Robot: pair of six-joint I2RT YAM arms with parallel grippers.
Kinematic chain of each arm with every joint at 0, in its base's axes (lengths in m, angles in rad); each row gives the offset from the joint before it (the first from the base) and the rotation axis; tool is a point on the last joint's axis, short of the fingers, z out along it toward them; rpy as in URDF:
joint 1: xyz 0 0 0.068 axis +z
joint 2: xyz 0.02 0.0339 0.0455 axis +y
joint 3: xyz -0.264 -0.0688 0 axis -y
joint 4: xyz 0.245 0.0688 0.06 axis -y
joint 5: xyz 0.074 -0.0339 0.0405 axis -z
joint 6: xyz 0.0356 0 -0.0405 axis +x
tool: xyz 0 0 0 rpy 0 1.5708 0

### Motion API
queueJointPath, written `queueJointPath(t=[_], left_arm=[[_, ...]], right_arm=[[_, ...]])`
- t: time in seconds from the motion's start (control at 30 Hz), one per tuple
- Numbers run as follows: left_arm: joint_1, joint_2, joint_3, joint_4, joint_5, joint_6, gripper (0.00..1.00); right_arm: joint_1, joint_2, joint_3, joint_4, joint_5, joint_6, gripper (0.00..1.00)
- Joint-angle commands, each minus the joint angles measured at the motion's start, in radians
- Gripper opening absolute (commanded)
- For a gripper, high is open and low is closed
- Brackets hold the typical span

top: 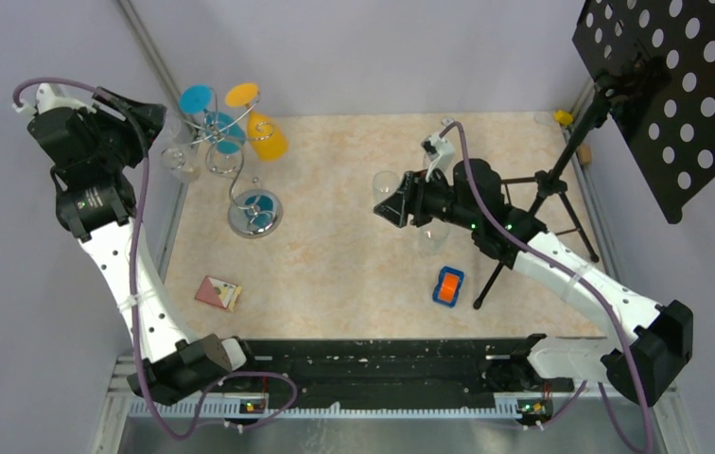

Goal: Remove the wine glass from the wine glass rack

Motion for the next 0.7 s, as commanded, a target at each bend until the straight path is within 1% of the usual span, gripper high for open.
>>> queueJointPath(t=[0.0,0.1,0.2,0.27,0.37,0.47,0.67], left_arm=[[0.047,-0.048,-0.029,-0.038,-0.027,0.074,0.7],[0.071,-0.068,-0.059,-0.055,-0.066,0.111,0.74],[0.095,-0.074,-0.087,-0.03,-0.065,0.125,0.75],[0.107,-0.051,-0.084,-0.029,-0.062,0.133,0.76],[0.111,-0.009,-0.082,-0.021,-0.089,0.096,0.75],[0.112,0.021,-0.088,0.035,-0.112,0.058,0.75],[0.112,0.071,-0.123,0.111,-0.114,0.06,0.75]], right_arm=[[-0.007,-0.035,-0.009,0.014,0.064,-0.054,0.56],[-0.007,-0.043,-0.025,-0.027,0.12,-0.088,0.56],[-0.007,-0.063,-0.052,-0.026,0.126,-0.096,0.56],[-0.007,-0.077,-0.069,-0.008,0.115,-0.092,0.56],[-0.006,-0.087,-0.085,0.025,0.098,-0.079,0.56],[-0.007,-0.076,-0.077,0.03,0.083,-0.078,0.56],[-0.007,-0.086,-0.093,0.06,0.076,-0.062,0.56]])
